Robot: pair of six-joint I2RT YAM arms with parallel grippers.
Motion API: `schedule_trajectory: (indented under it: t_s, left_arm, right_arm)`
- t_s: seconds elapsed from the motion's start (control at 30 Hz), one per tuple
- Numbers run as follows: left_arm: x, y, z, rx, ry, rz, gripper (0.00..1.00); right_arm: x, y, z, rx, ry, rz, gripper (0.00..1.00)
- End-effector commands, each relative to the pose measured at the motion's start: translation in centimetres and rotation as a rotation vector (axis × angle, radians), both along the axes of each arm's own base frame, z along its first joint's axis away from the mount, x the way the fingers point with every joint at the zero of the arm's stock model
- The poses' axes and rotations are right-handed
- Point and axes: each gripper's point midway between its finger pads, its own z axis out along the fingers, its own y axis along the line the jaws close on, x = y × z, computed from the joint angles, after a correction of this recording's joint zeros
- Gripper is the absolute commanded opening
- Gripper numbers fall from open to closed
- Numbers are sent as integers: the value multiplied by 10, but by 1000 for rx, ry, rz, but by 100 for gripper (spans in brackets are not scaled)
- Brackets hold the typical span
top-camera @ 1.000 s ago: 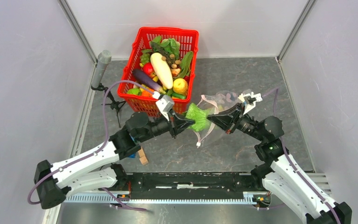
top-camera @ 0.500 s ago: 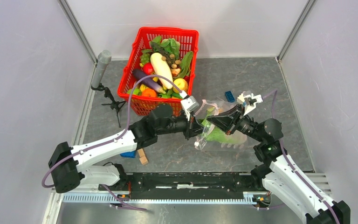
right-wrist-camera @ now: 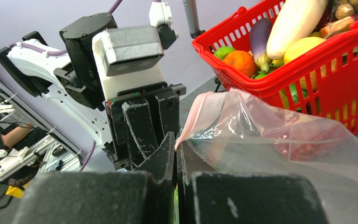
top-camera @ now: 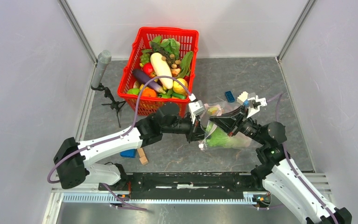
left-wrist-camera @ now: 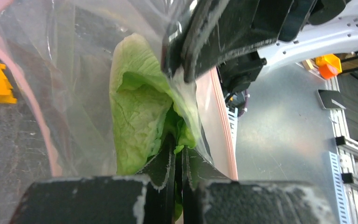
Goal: Place the food in the zip-top bag and seal the zipper
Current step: Place the fake vegetable in the zipper food storage bag.
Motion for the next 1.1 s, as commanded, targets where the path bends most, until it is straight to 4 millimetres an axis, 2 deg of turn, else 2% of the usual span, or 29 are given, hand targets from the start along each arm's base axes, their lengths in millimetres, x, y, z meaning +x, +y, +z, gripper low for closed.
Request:
schedule_trajectory:
  t_s: [0.0, 0.03, 0.13, 0.2, 0.3, 0.33, 0.43, 0.57, 0.67, 0.77, 0.9, 0.97, 1.07]
  left_arm:
    - [-34, 2, -12, 4, 73, -137, 2]
    - [-35, 5, -14, 8, 70, -136, 3]
    - [-40, 13, -12, 14, 59, -149, 24]
    - [-46, 13, -6, 4, 58, -189, 31]
    - [-50, 13, 6, -14, 52, -217, 57]
    - [-50, 13, 11, -27, 42, -217, 62]
    - [-44, 17, 26, -52, -5, -173, 81]
    - [-33, 31, 45, -55, -77, -83, 99]
    - [-24, 43, 60, -83, -133, -1, 100]
    - [-7, 57, 62, -64, -177, 121, 100]
    - [33, 74, 41, 12, -190, 362, 96]
    - [45, 76, 30, 46, -162, 420, 90]
    - [52, 72, 17, 58, -109, 449, 86]
  right_arm:
    - [4, -12, 29, 25, -126, -98, 0]
    - [7, -14, 27, 16, -124, -125, 0]
    - [17, -21, 18, -11, -96, -191, 0]
    - [17, -22, 16, -13, -95, -197, 0]
    - [13, -19, 13, -37, -112, -169, 0]
    - [11, -19, 13, -46, -121, -161, 0]
    - [7, -19, 10, -73, -154, -154, 0]
    - [3, -19, -1, -118, -170, -139, 0]
    - [1, -19, -4, -121, -174, -134, 0]
    - [-4, -17, -2, -112, -190, -108, 0]
    - [-17, -13, 6, -100, -226, -44, 0]
    - [-21, -13, 10, -93, -243, -32, 0]
    - [-26, -16, 17, -84, -269, -35, 0]
